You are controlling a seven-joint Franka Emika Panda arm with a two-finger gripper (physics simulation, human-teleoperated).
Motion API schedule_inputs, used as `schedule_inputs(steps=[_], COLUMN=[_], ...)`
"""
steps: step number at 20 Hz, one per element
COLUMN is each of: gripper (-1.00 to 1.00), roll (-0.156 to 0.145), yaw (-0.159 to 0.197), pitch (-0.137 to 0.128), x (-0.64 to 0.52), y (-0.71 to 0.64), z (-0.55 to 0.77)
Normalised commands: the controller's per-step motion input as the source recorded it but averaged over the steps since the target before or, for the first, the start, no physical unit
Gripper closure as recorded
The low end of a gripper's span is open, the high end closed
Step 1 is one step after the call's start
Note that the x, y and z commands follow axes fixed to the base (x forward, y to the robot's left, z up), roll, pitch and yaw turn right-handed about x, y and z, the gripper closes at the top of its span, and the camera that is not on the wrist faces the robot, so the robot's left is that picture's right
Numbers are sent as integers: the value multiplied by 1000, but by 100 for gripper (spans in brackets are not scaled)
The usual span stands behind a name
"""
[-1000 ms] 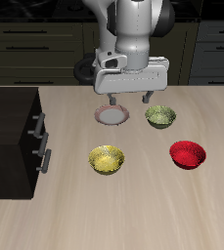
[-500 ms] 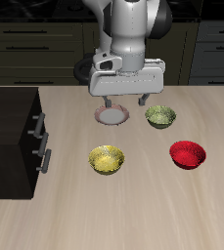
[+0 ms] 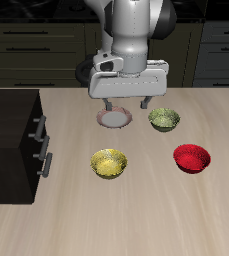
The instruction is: Open the middle drawer of the wooden cabinet
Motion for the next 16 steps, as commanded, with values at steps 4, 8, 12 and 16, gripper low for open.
schedule_inputs(steps=[4, 8, 12, 16], gripper=[-100, -100, -100, -100], roll=[-17, -62, -68, -78], yaw=[-3, 46, 52, -8], pitch=[-2, -4, -7, 47], x=[162, 156, 63, -24], y=[13, 6, 2, -90], z=[62, -20, -7, -43])
